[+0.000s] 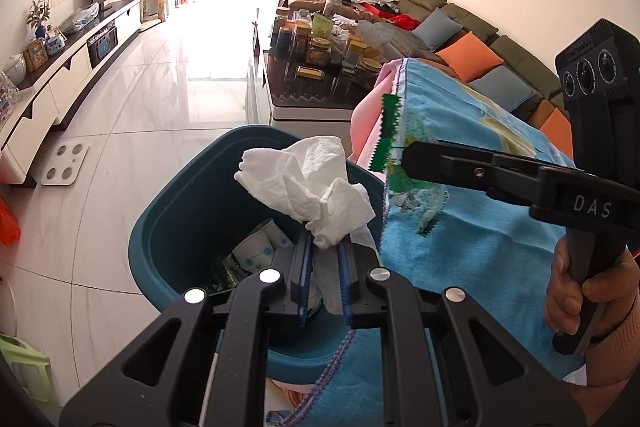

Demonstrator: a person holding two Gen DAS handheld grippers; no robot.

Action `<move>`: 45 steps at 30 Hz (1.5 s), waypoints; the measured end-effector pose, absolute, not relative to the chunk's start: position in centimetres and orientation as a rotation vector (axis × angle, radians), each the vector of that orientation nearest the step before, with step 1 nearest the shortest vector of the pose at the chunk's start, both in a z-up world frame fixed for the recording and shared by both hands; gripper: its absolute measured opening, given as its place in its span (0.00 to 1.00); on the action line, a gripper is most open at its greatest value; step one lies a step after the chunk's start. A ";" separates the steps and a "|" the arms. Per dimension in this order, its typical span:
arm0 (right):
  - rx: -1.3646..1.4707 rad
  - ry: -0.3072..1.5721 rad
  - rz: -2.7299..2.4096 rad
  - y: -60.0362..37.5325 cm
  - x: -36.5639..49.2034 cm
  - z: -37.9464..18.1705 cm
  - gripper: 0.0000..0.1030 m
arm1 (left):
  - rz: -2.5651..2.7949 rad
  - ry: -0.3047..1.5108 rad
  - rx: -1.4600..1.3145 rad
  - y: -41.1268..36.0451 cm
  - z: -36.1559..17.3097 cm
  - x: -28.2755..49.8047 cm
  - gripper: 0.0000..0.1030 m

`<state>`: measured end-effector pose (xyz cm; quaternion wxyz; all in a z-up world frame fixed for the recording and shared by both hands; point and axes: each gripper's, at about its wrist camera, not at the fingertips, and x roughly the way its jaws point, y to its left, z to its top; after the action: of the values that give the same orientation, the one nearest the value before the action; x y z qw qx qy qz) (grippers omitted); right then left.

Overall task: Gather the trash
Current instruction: 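Open both grippers above the teal bin to drop the items, then move both open grippers away from the bin back over the bedspread trash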

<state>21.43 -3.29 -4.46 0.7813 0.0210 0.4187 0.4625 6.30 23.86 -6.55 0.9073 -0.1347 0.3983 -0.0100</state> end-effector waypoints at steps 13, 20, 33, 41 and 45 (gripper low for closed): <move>0.017 0.966 0.966 -0.5 22.7 -5.8 0.30 | -0.020 0.860 -0.293 25.2 -8.4 8.4 0.13; 0.029 1.002 0.935 0.0 23.4 -6.3 0.37 | -0.005 0.881 -0.311 25.5 -9.7 9.9 0.19; 0.065 0.995 0.932 -0.8 23.6 -6.4 0.39 | 0.033 0.849 -0.371 26.7 -10.1 9.1 0.33; 0.086 0.964 0.932 -2.9 22.9 -5.8 0.39 | 0.003 0.738 -0.327 25.4 -6.5 6.0 0.42; 0.103 0.926 0.938 -5.2 22.0 -5.0 0.43 | -0.042 0.699 -0.296 23.7 -4.9 4.8 0.50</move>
<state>22.03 -5.22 -4.96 0.7893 0.0479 0.4301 0.4356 4.79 23.72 -4.94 0.9287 -0.1443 0.3410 -0.0204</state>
